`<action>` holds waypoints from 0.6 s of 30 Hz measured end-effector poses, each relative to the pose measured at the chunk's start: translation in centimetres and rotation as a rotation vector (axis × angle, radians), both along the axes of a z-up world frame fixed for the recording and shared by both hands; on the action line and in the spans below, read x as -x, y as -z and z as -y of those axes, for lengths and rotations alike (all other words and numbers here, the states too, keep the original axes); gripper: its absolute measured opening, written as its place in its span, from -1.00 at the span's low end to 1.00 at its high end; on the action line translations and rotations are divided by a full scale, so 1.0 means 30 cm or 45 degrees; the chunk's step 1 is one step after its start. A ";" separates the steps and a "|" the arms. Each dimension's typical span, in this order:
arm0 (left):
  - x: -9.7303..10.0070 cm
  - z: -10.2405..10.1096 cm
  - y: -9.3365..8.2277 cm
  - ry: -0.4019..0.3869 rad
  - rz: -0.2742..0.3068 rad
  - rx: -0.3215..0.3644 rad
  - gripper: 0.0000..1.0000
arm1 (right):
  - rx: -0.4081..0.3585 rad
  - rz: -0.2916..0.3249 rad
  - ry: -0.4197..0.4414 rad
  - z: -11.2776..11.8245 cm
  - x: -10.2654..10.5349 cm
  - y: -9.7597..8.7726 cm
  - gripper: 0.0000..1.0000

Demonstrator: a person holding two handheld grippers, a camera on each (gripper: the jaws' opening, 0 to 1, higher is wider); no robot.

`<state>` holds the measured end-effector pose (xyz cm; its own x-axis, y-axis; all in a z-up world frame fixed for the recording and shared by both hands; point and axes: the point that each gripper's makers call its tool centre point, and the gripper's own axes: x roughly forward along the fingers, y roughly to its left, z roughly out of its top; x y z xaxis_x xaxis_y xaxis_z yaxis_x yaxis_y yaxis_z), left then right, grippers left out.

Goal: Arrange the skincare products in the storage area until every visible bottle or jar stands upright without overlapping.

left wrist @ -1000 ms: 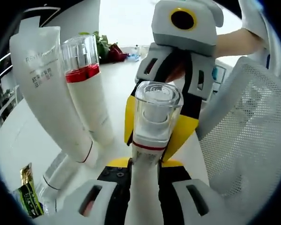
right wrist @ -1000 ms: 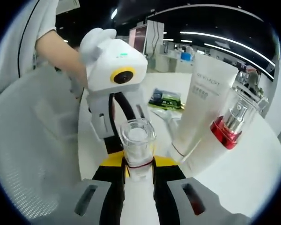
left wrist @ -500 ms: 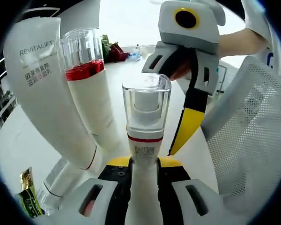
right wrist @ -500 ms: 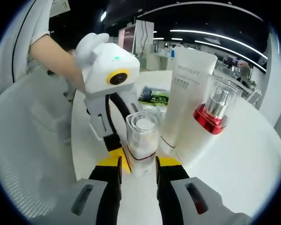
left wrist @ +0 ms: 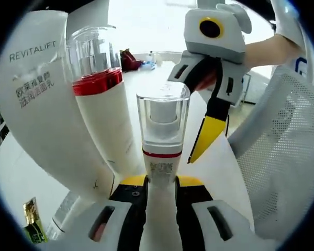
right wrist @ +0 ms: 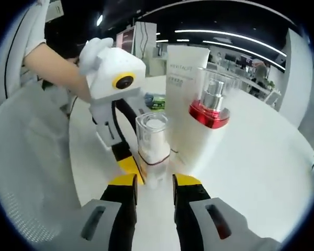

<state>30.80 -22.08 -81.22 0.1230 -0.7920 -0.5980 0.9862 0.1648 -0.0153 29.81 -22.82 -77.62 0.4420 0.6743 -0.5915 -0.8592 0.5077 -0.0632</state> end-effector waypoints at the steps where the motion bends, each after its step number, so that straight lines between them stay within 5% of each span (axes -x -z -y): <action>1: -0.003 0.005 0.001 0.006 0.002 0.000 -0.67 | -0.001 0.000 0.009 0.001 -0.003 0.004 -0.48; 18: -0.020 0.028 -0.014 0.004 -0.014 0.026 -0.64 | -0.015 -0.035 0.092 0.028 -0.008 0.029 -0.47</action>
